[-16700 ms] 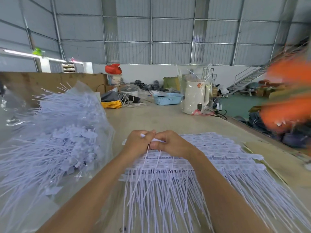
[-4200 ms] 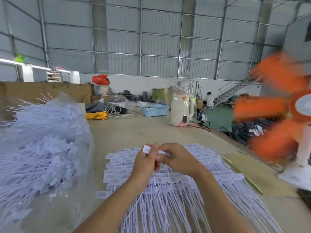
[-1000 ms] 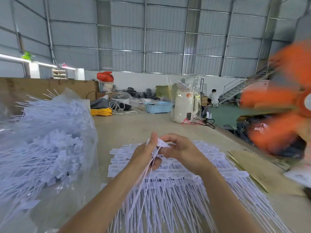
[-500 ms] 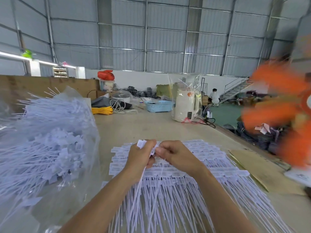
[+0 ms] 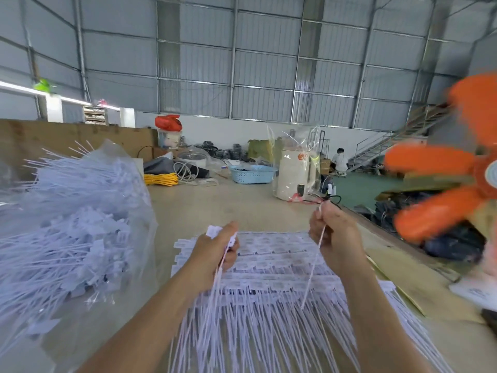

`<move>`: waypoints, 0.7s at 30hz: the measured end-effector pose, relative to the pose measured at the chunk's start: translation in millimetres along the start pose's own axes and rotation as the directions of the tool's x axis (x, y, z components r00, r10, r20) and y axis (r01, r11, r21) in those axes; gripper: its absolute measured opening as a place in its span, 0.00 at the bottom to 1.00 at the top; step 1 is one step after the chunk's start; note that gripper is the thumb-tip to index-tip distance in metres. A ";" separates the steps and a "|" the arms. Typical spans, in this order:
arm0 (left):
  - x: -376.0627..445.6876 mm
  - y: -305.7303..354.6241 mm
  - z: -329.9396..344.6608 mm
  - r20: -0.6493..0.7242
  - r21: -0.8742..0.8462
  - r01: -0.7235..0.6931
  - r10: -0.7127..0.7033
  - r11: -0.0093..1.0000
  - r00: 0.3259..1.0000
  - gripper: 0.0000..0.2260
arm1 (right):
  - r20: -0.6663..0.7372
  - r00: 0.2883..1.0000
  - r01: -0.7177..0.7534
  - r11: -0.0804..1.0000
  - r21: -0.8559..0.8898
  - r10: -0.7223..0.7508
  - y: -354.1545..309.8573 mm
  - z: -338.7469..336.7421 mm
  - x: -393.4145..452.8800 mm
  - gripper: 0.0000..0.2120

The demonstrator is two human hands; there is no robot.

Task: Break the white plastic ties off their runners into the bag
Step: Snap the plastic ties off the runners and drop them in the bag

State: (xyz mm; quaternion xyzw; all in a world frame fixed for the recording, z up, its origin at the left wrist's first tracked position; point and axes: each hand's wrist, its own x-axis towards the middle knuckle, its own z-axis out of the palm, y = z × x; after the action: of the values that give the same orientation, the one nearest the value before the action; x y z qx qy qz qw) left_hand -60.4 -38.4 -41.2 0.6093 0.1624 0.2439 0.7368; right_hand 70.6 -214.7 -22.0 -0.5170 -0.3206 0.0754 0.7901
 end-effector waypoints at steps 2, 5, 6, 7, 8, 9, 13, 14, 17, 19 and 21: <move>-4.4 -6.7 8.1 0.042 -0.036 -0.027 0.028 0.999 0.999 0.17 | 0.183 0.981 -0.076 0.997 0.028 0.070 1.5 25.3 -7.5 0.18; -11.6 -9.1 22.6 0.113 0.055 -0.067 0.061 0.996 0.992 0.26 | 0.361 0.932 0.062 0.967 -0.248 0.033 13.5 58.7 -24.0 0.13; -13.3 -8.7 25.3 0.148 0.051 -0.069 0.060 0.996 0.987 0.29 | 0.355 0.935 0.095 0.958 -0.270 0.008 15.3 63.8 -25.8 0.12; -14.4 -8.6 27.0 0.183 0.025 -0.056 0.050 0.998 0.982 0.31 | 0.330 0.944 0.123 0.952 -0.281 -0.024 15.9 67.0 -26.7 0.10; -16.2 -8.6 27.6 0.220 -0.006 -0.043 0.044 0.999 0.974 0.33 | 0.298 0.953 0.145 0.940 -0.310 -0.049 16.5 68.2 -26.4 0.09; -16.8 -9.8 27.0 0.258 -0.022 -0.045 0.050 0.999 0.965 0.33 | 0.268 0.962 0.152 0.926 -0.346 -0.058 17.2 68.3 -25.1 0.08; -17.3 -13.7 23.5 0.393 -0.037 -0.086 0.094 0.996 0.915 0.20 | 0.264 0.963 0.150 0.924 -0.351 -0.056 18.1 65.4 -25.3 0.06; -17.8 -12.8 22.5 0.402 -0.053 -0.089 0.103 0.995 0.910 0.15 | 0.271 0.961 0.141 0.935 -0.326 -0.050 17.4 64.6 -25.5 0.07; -19.6 -6.4 22.5 0.358 -0.080 -0.071 0.096 0.994 0.929 0.05 | 0.246 0.969 0.073 0.965 -0.254 -0.009 17.1 60.5 -23.1 0.10; -22.8 7.2 23.5 0.295 -0.165 -0.077 0.123 0.983 0.948 0.04 | 0.163 0.987 0.046 0.968 -0.248 -0.005 20.5 55.0 -19.2 0.10; -29.6 30.5 22.5 0.252 -0.295 -0.152 0.230 0.943 0.940 0.02 | 0.070 0.998 0.021 0.956 -0.292 -0.001 26.0 49.4 -15.1 0.11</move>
State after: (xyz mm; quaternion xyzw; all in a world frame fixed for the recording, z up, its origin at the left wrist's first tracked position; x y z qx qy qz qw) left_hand -77.7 -69.1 -8.5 0.5441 -0.0399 0.2453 0.8014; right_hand 35.4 -171.7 -38.2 -0.6234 -0.3583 0.0408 0.6938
